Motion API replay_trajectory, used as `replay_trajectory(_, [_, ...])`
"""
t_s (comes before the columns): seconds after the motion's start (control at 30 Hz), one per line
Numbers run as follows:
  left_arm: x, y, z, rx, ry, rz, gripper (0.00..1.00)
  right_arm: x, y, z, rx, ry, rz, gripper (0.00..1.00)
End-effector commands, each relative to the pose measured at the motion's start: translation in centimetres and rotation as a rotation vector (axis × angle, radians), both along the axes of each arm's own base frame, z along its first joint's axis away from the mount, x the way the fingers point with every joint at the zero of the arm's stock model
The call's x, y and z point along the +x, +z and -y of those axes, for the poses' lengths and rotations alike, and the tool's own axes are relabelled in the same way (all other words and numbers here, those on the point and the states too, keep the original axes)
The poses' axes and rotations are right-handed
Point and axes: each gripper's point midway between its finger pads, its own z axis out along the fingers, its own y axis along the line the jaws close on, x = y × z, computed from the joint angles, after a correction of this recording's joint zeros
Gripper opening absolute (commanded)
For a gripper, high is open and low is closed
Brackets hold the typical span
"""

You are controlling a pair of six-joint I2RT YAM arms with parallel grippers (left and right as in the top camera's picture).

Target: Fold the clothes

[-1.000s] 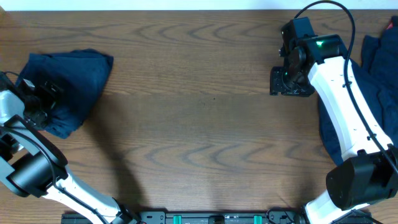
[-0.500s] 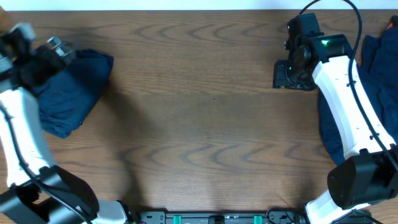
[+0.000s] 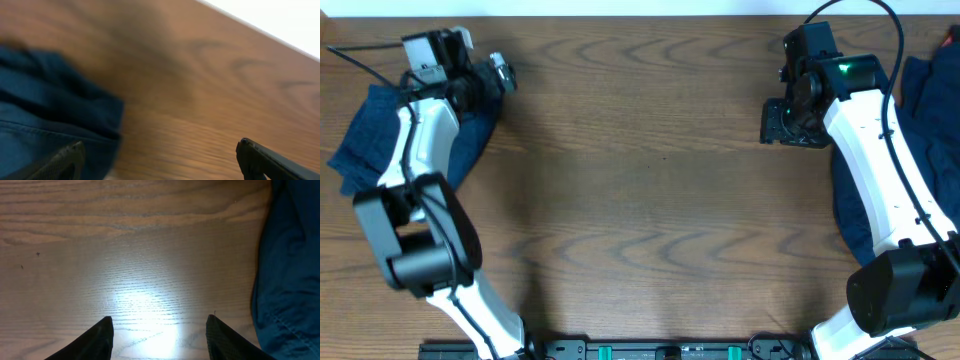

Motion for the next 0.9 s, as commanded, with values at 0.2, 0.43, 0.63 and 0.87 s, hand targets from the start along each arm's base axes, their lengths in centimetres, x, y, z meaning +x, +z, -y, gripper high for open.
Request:
replay_trajectory(0.2, [-1.5,-8.1,1.9,-0.182,-0.045,-0.159,0.98,0.2,0.7,0.7,-0.01,-0.019,0.021,0.58])
replay_trajectory(0.43, [-0.4,-2.3,3.0,-0.278,-0.124,-0.027,0.98,0.2,0.6,0.8,-0.014,-0.012,0.018,0.58])
replay_trajectory(0.63, [-1.1,9.1,3.2,-0.205,-0.152,0.171,0.98,0.9,0.8,1.7,-0.026,-0.036,0.046,0.62])
replay_trajectory(0.87, [-4.2,18.5,10.0,-0.131,-0.286,0.312,0.98,2.9,1.4,1.7,-0.015,-0.044,0.127,0.73])
